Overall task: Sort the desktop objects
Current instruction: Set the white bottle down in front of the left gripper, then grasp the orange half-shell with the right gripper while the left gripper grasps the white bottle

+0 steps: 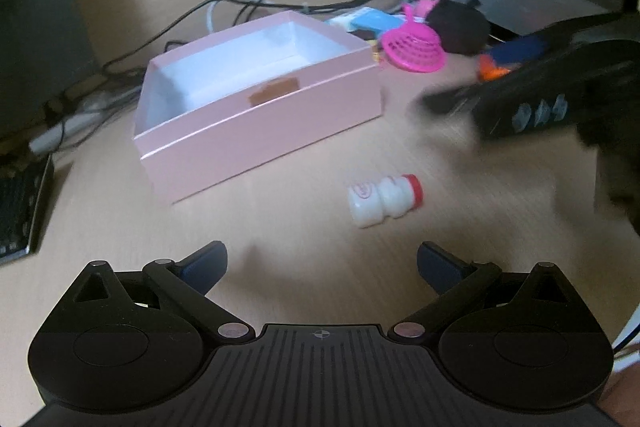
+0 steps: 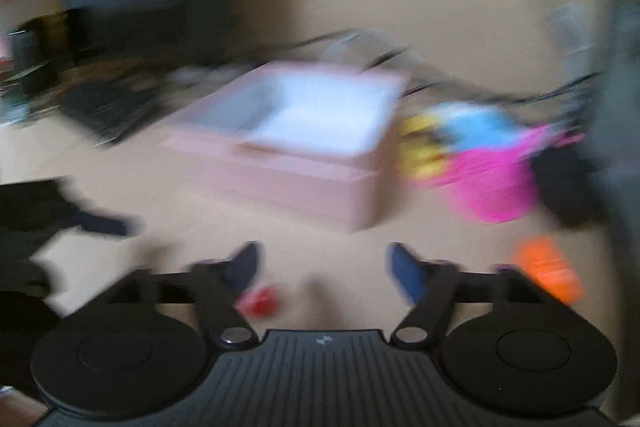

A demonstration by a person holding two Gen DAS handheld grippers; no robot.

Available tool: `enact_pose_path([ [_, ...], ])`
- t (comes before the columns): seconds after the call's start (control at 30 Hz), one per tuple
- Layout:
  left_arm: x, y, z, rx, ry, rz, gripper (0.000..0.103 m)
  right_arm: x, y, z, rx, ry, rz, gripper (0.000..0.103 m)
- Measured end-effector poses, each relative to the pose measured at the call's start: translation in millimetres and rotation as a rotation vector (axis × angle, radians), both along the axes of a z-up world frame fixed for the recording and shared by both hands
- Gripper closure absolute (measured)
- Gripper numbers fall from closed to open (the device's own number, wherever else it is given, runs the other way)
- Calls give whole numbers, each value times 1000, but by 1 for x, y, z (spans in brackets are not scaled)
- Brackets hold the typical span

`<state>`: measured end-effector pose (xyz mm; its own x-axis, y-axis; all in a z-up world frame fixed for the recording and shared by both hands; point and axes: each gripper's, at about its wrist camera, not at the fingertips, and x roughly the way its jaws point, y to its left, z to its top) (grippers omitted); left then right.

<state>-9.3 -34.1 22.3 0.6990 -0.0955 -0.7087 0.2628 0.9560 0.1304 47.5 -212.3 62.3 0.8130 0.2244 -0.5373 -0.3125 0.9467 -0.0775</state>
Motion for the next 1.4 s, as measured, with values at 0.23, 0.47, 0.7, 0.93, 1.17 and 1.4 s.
enact_pose_path([
  [0.23,-6,2,3,-47,14,3,0,47,-62,-18,34,74,-330,10],
  [0.47,-5,-4,6,-70,19,22,0,66,-68,-27,77,136,-285,22],
  [0.7,12,-24,10,-119,54,56,0,63,-76,-29,89,163,-265,53],
  [0.93,15,-48,10,-23,-26,30,30,-14,-57,-5,13,71,-111,53],
  [1.17,24,-50,3,-26,-2,44,47,-54,-41,-8,-25,78,-23,53],
  [1.4,16,-44,4,-51,2,41,55,-64,-33,-1,-29,86,23,53],
])
